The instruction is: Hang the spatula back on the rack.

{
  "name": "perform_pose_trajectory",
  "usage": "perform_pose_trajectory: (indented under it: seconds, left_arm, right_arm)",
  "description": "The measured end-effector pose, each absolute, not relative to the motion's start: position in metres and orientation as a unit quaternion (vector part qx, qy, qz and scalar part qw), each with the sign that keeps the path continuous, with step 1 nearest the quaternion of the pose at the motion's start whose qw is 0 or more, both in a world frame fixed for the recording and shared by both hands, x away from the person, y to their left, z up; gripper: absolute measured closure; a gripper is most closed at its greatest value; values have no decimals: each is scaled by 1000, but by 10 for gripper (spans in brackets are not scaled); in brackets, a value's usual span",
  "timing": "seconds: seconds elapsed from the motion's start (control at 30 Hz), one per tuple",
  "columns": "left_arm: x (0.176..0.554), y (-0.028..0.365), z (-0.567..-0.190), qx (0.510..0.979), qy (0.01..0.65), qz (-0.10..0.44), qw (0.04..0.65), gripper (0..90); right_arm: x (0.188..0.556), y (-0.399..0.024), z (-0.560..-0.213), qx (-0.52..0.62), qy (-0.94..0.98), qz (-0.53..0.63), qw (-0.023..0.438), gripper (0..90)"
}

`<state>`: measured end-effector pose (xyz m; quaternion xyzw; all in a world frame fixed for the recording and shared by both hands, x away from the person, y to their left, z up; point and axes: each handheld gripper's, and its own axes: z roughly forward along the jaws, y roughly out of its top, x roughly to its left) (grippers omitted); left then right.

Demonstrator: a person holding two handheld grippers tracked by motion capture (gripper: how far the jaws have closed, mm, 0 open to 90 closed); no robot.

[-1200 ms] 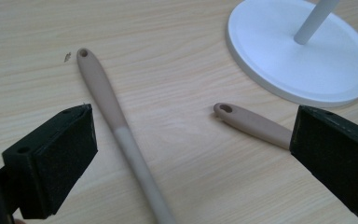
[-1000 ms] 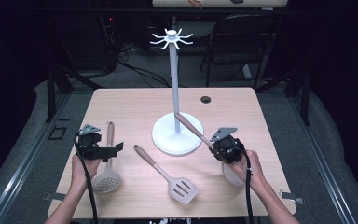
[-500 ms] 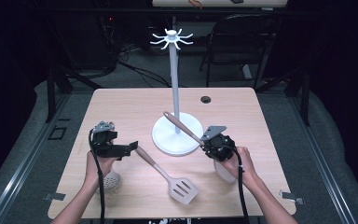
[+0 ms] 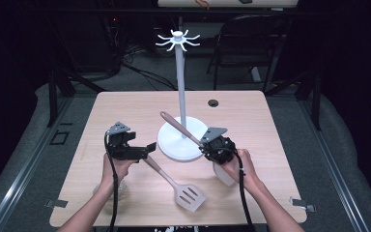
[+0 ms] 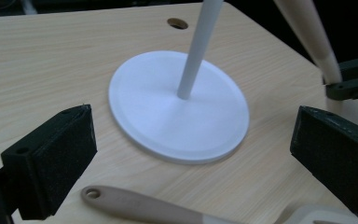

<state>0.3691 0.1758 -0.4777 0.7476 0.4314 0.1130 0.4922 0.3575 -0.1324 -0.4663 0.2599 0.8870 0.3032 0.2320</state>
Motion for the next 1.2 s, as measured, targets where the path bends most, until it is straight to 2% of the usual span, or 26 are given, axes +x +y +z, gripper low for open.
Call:
perform_pose_trajectory:
  seconds: [0.4, 0.47, 0.8, 1.03, 1.2]
  left_arm:
    - [375, 135, -470, 747, 406, 93, 518, 2]
    - [376, 130, -470, 745, 401, 92, 525, 23]
    - [382, 111, -473, 739, 386, 72, 548, 266]
    - [381, 102, -476, 723, 378, 66, 574, 533]
    - [386, 105, -481, 700, 383, 42, 601, 633]
  right_arm:
    - [362, -115, -463, 253, 885, 313, 234, 788]
    - [363, -112, -464, 255, 881, 322, 235, 788]
    - [364, -108, -463, 251, 879, 324, 242, 788]
    - [364, -104, -465, 249, 874, 336, 248, 788]
    - [365, -102, -465, 248, 871, 341, 252, 787]
